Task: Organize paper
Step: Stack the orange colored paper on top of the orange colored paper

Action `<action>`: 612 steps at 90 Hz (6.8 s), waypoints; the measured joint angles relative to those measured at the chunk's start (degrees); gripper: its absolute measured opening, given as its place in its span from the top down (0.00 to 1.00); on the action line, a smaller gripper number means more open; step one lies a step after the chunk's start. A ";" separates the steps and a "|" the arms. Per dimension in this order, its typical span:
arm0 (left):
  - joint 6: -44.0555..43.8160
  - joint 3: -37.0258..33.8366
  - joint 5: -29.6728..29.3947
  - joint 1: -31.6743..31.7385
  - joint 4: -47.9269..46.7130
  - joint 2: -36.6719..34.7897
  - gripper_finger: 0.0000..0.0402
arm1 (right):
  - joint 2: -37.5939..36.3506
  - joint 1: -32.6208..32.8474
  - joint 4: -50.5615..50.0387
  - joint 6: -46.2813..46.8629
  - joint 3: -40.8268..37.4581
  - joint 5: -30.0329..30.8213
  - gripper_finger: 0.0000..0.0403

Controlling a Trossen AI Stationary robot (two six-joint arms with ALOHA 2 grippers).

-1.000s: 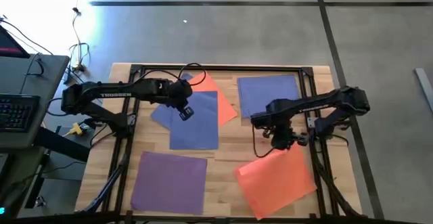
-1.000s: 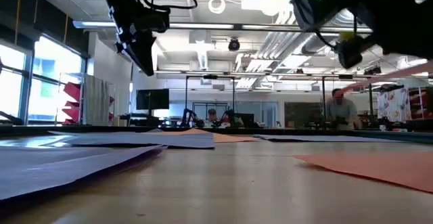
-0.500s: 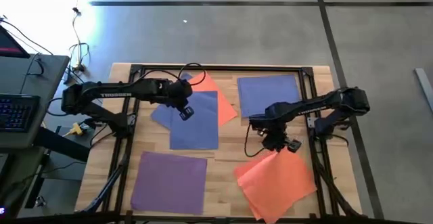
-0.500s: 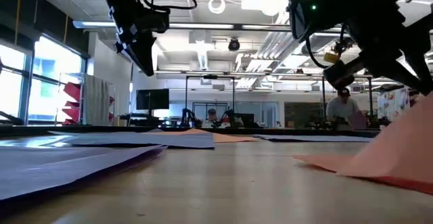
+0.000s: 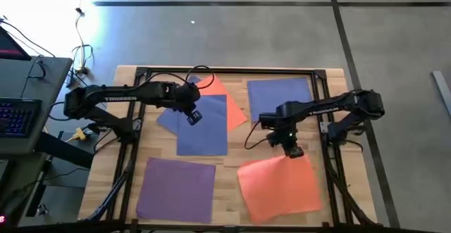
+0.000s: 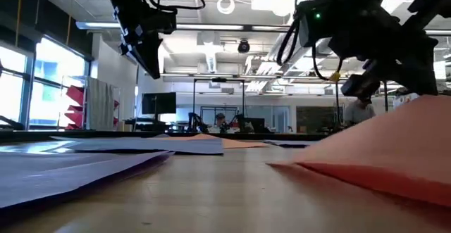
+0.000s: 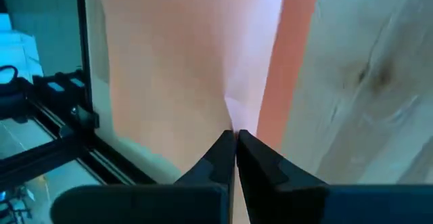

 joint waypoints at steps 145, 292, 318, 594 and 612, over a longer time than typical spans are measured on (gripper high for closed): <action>-0.02 0.00 -1.01 0.02 0.09 0.00 1.00 | -19.38 28.44 42.19 66.98 -11.64 3.42 0.93; 0.50 0.00 3.74 0.02 9.11 0.44 1.00 | 28.23 67.87 71.12 147.49 8.64 10.22 0.32; 0.52 0.00 3.74 0.02 9.07 0.44 1.00 | 28.72 65.67 54.50 147.46 14.95 19.40 0.32; 14.63 26.38 17.23 -5.36 -2.15 37.46 1.00 | -7.77 35.67 38.64 105.52 -7.06 29.29 0.64; 12.61 26.43 18.37 -3.57 9.96 37.42 1.00 | -7.08 45.41 55.99 81.45 -6.97 36.00 0.63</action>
